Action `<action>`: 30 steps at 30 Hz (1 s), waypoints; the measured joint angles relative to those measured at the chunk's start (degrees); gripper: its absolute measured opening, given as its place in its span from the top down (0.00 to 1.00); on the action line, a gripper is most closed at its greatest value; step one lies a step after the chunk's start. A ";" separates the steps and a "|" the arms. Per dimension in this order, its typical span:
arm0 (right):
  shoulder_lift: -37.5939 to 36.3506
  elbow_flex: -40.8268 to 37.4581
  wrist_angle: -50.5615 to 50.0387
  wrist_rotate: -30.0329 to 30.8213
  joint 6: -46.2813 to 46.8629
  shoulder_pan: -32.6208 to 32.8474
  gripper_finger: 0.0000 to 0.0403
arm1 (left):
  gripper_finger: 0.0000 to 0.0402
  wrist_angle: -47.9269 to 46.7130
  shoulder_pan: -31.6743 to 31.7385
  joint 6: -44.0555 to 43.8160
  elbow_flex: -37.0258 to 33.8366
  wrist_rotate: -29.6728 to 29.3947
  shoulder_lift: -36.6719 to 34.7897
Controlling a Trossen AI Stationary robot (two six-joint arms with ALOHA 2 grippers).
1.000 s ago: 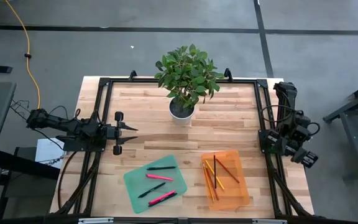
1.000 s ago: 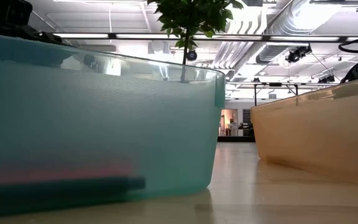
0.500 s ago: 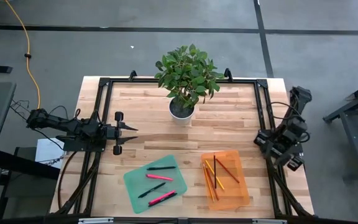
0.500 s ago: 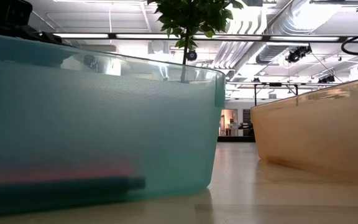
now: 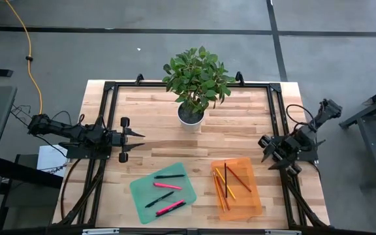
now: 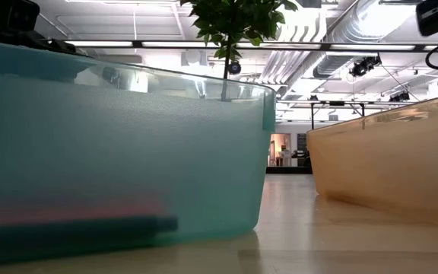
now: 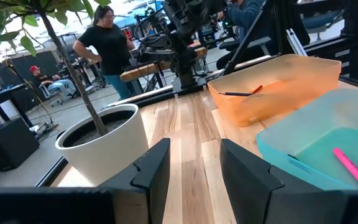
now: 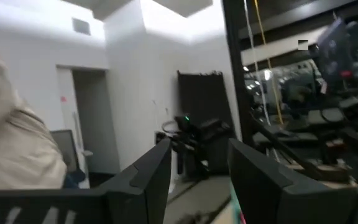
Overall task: Sort pens & pencils
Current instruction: Return to Home Position
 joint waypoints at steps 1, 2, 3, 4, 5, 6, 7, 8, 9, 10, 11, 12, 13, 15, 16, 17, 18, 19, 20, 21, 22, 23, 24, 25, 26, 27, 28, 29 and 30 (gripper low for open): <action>0.00 0.00 -0.92 -0.60 0.31 -1.35 0.63 | 0.68 0.00 0.01 -0.01 0.00 -0.01 0.00; 0.00 0.00 -1.90 -1.26 0.69 -2.68 0.63 | 0.68 0.00 0.02 0.00 0.00 -0.01 0.00; 0.00 0.00 -3.02 -1.44 1.34 -4.11 0.63 | 0.68 0.00 0.00 -0.01 0.00 -0.01 0.00; 0.00 0.00 -4.23 -1.51 1.84 -5.51 0.63 | 0.68 0.01 0.01 0.00 0.00 -0.01 0.00; 0.00 0.00 -5.51 -1.56 2.47 -6.85 0.63 | 0.68 0.01 0.00 0.00 0.00 0.00 0.00; 0.00 0.00 -6.62 -1.64 3.02 -8.19 0.63 | 0.68 0.01 0.02 0.00 0.00 -0.01 0.00; 0.00 0.00 -7.70 -1.70 3.45 -9.42 0.63 | 0.68 0.01 0.02 0.00 0.00 -0.01 0.00; 0.00 0.00 -8.67 -1.94 4.05 -10.60 0.63 | 0.68 0.01 0.00 0.00 0.00 -0.01 0.00; 0.00 0.00 -9.32 -2.47 4.22 -11.79 0.63 | 0.68 0.00 0.00 0.00 0.00 -0.01 -0.01; 0.00 0.00 -9.91 -3.12 4.41 -12.93 0.63 | 0.68 0.00 0.02 0.00 0.00 -0.01 0.00; 0.00 0.00 -10.26 -3.92 4.42 -14.08 0.63 | 0.68 0.00 0.01 0.00 0.00 -0.01 0.00; 0.00 0.00 -10.42 -4.70 4.45 -15.16 0.63 | 0.68 0.00 0.01 -0.02 0.00 -0.01 0.00; 0.00 0.00 -10.66 -5.53 4.54 -16.18 0.63 | 0.68 0.01 0.00 0.00 0.00 -0.01 0.00; 0.00 0.00 -11.12 -6.82 4.54 -18.22 0.63 | 0.68 -0.01 0.01 0.00 0.00 0.00 0.00; 0.00 0.00 -11.56 -7.49 4.58 -19.23 0.63 | 0.68 0.01 0.00 0.00 0.00 -0.01 0.00; 0.00 0.00 -12.14 -7.90 4.76 -20.22 0.63 | 0.68 0.01 0.00 0.00 0.00 -0.01 0.00; 0.00 0.00 -12.82 -8.43 5.19 -21.18 0.63 | 0.68 -0.01 0.01 0.00 0.00 -0.01 0.00; 0.00 0.00 -13.49 -9.03 5.48 -22.17 0.63 | 0.68 -0.01 0.01 0.00 0.00 0.01 -0.01; 0.00 0.00 -14.43 -9.51 5.67 -23.08 0.63 | 0.68 0.00 0.01 0.00 0.00 -0.01 0.00; 0.00 0.00 -15.31 -10.21 5.89 -23.96 0.63 | 0.68 0.01 0.00 -0.01 0.00 -0.01 -0.01; 0.00 0.00 -16.22 -10.57 5.95 -24.80 0.63 | 0.68 -0.01 0.01 0.00 0.00 -0.01 0.00; 0.00 0.00 -17.29 -10.85 6.22 -25.56 0.63 | 0.68 0.01 0.00 -0.02 0.00 -0.01 0.00; 0.00 0.00 -18.34 -10.98 6.53 -26.26 0.63 | 0.68 0.00 0.00 -0.01 0.00 -0.01 -0.01; 0.00 0.00 -19.35 -11.14 6.62 -26.99 0.63 | 0.68 0.00 0.01 -0.01 0.00 -0.01 0.00; 0.00 0.00 -20.42 -11.26 6.86 -27.66 0.63 | 0.68 -0.01 0.00 0.00 0.00 -0.01 0.00; 0.00 0.00 -21.46 -11.35 6.93 -28.31 0.63 | 0.68 0.01 0.00 0.00 0.00 -0.01 -0.02; 0.00 0.00 -22.43 -11.39 6.95 -28.96 0.63 | 0.68 0.01 0.00 0.00 0.00 -0.01 0.00; 0.00 0.00 -23.42 -11.58 6.95 -29.56 0.63 | 0.68 0.00 0.00 -0.01 0.00 -0.01 0.00; 0.00 0.00 -24.29 -11.75 6.96 -30.11 0.63 | 0.68 0.01 0.02 -0.01 0.00 -0.01 0.00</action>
